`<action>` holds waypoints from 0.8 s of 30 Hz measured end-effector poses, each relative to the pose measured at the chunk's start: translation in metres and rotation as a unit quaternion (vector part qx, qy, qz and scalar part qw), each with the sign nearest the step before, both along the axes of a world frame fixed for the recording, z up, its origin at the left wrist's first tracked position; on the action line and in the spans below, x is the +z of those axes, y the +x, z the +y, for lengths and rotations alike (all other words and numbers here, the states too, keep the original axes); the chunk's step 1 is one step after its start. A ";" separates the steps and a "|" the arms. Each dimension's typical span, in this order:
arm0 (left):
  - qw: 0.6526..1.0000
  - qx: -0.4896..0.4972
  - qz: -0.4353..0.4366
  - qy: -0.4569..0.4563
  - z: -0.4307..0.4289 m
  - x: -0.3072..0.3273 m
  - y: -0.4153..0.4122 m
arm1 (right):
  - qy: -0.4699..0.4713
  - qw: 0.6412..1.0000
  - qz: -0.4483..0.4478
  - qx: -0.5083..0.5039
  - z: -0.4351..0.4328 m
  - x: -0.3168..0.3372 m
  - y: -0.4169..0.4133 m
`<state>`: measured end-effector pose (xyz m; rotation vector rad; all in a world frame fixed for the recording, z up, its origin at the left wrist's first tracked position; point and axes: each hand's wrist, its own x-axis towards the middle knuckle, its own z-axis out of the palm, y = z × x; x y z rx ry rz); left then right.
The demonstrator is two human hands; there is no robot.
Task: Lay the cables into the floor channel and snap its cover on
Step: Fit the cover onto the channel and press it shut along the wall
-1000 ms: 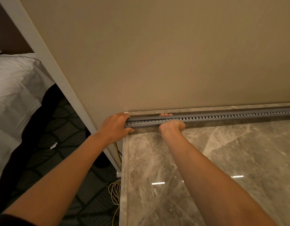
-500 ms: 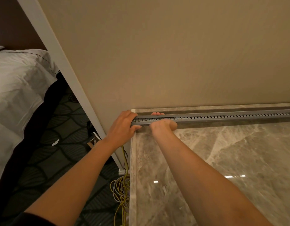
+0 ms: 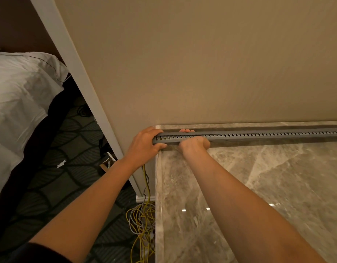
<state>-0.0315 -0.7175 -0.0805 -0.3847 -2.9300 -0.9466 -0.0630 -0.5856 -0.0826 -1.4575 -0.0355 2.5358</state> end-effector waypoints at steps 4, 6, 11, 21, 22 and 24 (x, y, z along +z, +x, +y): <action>0.989 0.075 -0.063 0.107 -0.012 -0.002 0.001 | 0.104 0.983 -0.078 0.130 0.005 0.003 0.013; 0.986 0.078 -0.084 0.119 -0.016 -0.002 -0.001 | 0.139 0.970 -0.052 0.193 0.008 0.004 0.021; 0.983 0.088 -0.096 0.132 -0.015 -0.005 -0.004 | 0.279 0.904 -0.092 0.310 -0.004 0.005 0.036; 0.985 0.051 -0.099 0.128 -0.015 0.000 -0.008 | 0.867 0.385 0.046 0.315 -0.002 0.003 0.033; 0.985 0.050 -0.103 0.129 -0.015 0.001 -0.009 | 0.894 0.307 0.057 0.322 0.000 0.003 0.030; 0.983 0.048 -0.110 0.138 -0.015 0.002 -0.011 | 0.912 0.182 0.055 0.364 0.006 -0.004 0.021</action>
